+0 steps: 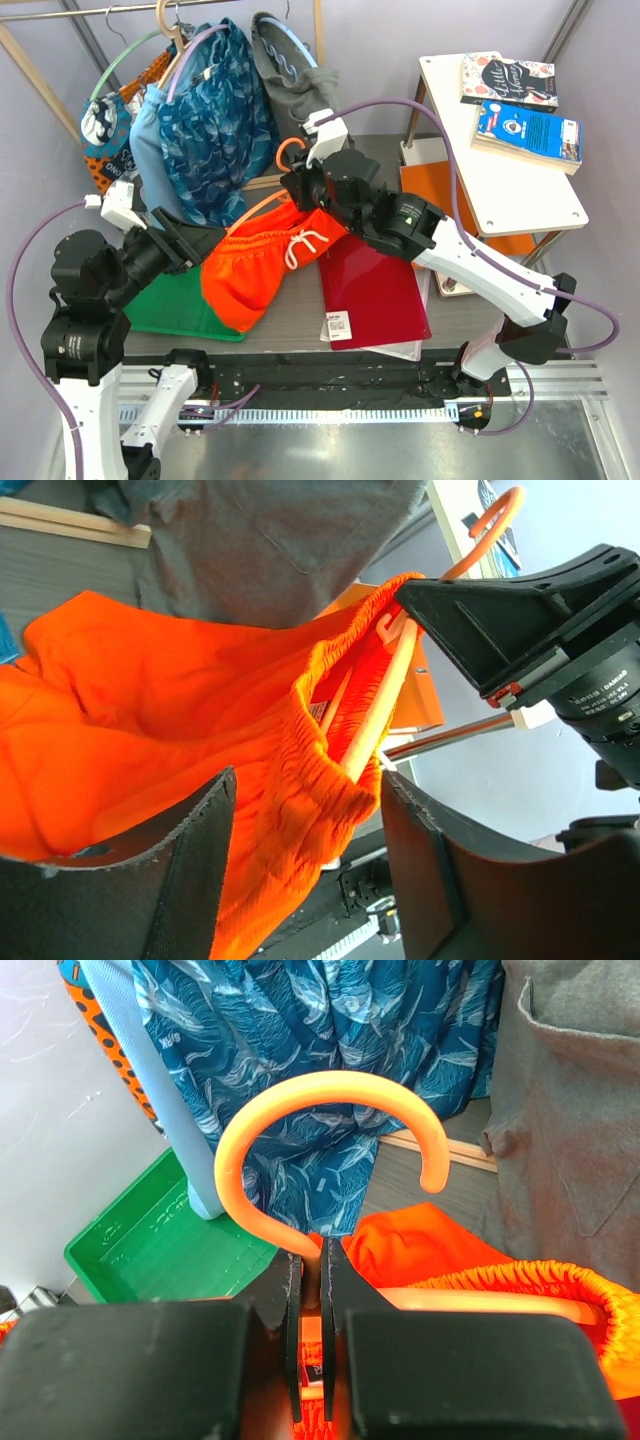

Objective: Remove the shorts from the hanger

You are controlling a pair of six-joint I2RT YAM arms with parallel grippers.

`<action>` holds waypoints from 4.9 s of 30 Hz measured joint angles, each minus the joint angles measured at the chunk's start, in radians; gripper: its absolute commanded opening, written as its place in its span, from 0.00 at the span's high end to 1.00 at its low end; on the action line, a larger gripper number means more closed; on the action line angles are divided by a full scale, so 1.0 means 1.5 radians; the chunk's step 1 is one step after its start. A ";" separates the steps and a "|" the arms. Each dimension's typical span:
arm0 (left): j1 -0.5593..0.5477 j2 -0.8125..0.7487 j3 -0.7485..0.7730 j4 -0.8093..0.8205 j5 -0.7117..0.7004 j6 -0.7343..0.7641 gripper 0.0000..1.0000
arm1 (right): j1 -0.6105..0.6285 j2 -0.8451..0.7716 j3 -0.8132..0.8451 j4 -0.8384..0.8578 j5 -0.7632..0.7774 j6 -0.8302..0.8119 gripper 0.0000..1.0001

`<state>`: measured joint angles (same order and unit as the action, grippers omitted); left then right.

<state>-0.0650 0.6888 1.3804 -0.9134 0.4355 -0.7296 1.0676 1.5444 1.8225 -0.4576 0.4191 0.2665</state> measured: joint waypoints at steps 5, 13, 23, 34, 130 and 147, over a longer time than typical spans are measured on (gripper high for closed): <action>0.000 -0.002 -0.029 0.027 0.015 0.001 0.46 | 0.000 -0.006 -0.007 0.000 -0.009 -0.002 0.99; 0.000 -0.022 -0.059 0.052 0.041 -0.018 0.36 | 0.000 -0.010 -0.010 0.000 -0.013 -0.004 0.99; 0.000 -0.042 -0.072 0.068 0.060 -0.035 0.56 | 0.000 -0.010 -0.010 0.000 -0.017 -0.001 0.99; 0.000 -0.051 -0.082 0.082 0.041 -0.045 1.00 | 0.002 -0.011 -0.018 -0.011 0.022 0.027 0.99; -0.003 0.196 0.334 0.082 -0.411 0.112 1.00 | -0.121 -0.463 -0.237 0.100 -0.140 0.240 0.99; -0.003 -0.094 -0.062 -0.004 -0.492 0.070 1.00 | -0.121 -0.453 -0.287 0.116 -0.159 0.257 0.99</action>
<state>-0.0696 0.5484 1.2881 -0.9188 -0.3019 -0.6243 0.8867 0.8646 1.3918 -0.2840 0.1802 0.6518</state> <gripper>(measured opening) 0.027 0.083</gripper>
